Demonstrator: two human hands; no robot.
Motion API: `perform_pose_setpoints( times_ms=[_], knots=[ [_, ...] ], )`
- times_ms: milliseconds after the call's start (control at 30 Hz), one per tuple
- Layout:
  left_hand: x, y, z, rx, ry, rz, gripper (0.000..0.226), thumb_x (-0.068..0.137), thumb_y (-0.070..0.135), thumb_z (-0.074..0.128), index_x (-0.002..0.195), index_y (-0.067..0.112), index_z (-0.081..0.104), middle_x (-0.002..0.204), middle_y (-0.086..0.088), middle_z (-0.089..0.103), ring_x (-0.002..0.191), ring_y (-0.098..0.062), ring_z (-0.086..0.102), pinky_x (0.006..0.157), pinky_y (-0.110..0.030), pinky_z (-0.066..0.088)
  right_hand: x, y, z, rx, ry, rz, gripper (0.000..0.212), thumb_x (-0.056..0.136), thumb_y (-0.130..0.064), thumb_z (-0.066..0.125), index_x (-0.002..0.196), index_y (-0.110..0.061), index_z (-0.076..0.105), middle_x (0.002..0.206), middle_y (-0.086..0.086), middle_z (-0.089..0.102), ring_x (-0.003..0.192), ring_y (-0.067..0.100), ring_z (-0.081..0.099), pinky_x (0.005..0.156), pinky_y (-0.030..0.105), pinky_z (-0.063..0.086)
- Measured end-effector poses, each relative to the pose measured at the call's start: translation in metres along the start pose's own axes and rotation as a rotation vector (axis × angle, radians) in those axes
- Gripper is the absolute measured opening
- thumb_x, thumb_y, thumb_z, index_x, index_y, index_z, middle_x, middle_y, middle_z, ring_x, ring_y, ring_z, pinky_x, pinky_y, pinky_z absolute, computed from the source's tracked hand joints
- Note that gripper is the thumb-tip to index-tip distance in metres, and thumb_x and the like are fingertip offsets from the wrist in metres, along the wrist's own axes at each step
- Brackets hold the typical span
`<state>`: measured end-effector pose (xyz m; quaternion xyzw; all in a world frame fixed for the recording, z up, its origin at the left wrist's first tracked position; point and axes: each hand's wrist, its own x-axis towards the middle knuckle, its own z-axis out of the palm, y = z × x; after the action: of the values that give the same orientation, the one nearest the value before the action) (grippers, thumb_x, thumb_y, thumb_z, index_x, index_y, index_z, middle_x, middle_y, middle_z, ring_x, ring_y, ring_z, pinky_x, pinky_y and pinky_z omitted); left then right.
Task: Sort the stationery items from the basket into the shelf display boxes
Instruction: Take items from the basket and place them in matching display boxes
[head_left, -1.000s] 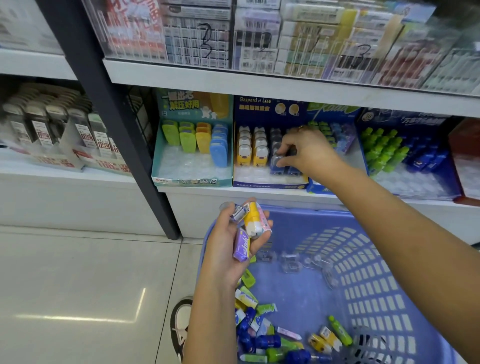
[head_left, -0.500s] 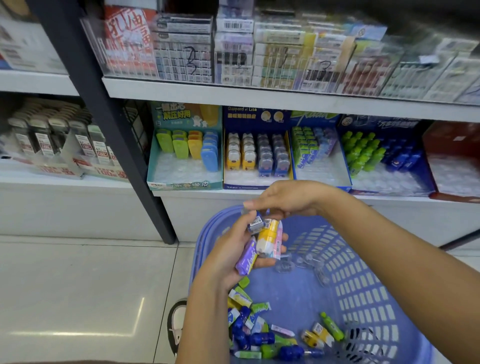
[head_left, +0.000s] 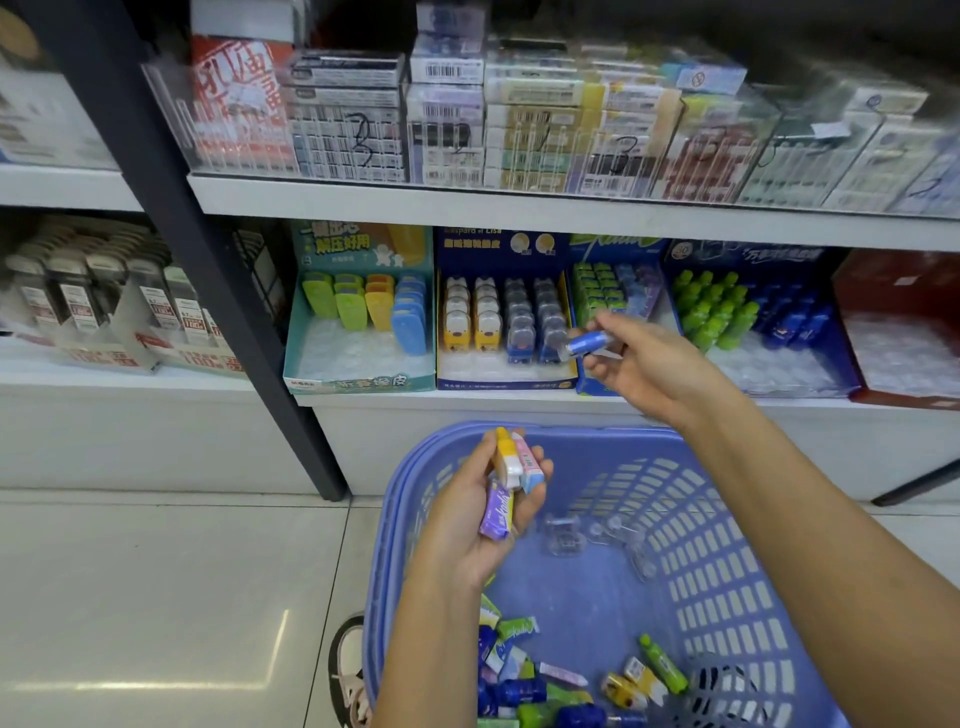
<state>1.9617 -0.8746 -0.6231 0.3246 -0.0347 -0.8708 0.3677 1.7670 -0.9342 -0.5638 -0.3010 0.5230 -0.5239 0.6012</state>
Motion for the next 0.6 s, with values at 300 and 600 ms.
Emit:
perform_pose_setpoints(
  times_ms=[300,600],
  knots=[
    [0.009,0.004,-0.005,-0.067,0.05,0.032,0.031,0.093,0.028,0.054,0.108,0.003,0.066,0.091,-0.014,0.069,0.075,-0.026,0.072,0.052,-0.03,0.059,0.013,-0.001,0.004,-1.177,0.108,-0.501,0.027,0.075,-0.01,0.078,0.095,-0.011,0.061,0.083,-0.001,0.058,0.069,0.004,0.053,0.066,0.008,0.048],
    [0.012,0.007,-0.009,-0.072,0.027,0.066,0.043,0.078,0.014,0.063,0.118,0.001,0.06,0.102,-0.018,0.068,0.085,-0.033,0.071,0.056,-0.033,0.06,0.026,0.007,-0.002,-1.3,0.064,-0.623,0.02,0.076,-0.007,0.076,0.091,-0.003,0.064,0.093,0.011,0.064,0.083,0.024,0.062,0.078,0.033,0.052]
  ],
)
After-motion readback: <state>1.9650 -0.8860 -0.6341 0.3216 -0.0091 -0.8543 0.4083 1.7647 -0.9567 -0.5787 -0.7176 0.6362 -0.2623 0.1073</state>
